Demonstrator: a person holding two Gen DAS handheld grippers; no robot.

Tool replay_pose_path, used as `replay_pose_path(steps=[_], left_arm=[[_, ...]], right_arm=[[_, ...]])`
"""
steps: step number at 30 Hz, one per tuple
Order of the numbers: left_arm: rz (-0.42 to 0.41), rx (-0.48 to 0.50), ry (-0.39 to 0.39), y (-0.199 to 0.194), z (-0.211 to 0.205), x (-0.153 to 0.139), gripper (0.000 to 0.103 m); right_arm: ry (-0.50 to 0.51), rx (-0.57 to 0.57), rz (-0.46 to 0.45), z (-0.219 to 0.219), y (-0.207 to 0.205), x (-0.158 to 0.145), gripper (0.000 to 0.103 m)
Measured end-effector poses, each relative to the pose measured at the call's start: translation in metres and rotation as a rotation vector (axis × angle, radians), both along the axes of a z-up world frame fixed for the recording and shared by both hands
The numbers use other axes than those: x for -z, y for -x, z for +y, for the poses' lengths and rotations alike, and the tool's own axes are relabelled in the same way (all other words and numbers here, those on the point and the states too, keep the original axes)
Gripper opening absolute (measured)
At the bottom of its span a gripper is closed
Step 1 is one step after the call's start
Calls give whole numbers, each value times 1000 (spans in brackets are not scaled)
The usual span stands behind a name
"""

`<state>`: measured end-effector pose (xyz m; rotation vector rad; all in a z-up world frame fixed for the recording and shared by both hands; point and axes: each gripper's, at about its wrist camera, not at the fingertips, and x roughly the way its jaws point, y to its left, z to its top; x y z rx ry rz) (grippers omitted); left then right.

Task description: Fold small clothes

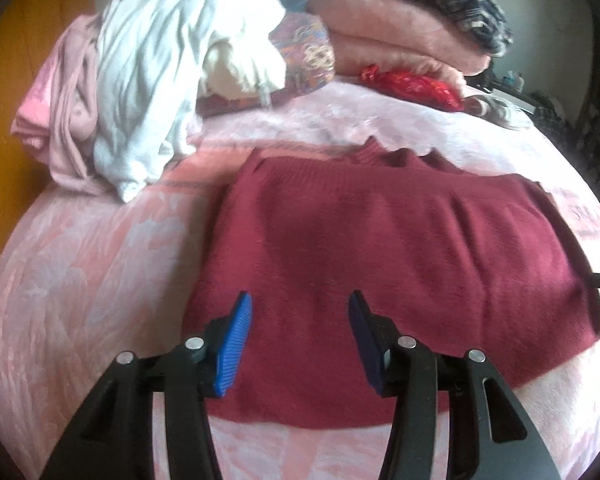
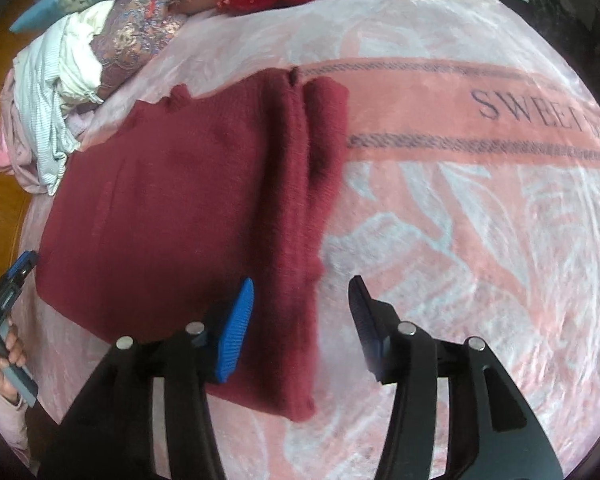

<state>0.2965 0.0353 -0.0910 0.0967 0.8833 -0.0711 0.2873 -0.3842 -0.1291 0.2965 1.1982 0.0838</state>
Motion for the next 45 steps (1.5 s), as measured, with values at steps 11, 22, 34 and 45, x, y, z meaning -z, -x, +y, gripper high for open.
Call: replay_pose_path(steps=[11, 22, 34, 45], left_arm=[[16, 48, -11, 13, -28, 2, 51], [-19, 71, -36, 22, -37, 1, 51], [-24, 78, -36, 24, -44, 1, 56], [143, 30, 61, -25, -14, 34, 63]], right_arm=[[-14, -30, 58, 4, -5, 20, 58], [-22, -16, 74, 6, -14, 27, 63], [42, -35, 87, 12, -8, 27, 63], [-126, -81, 113, 15, -23, 33, 31]])
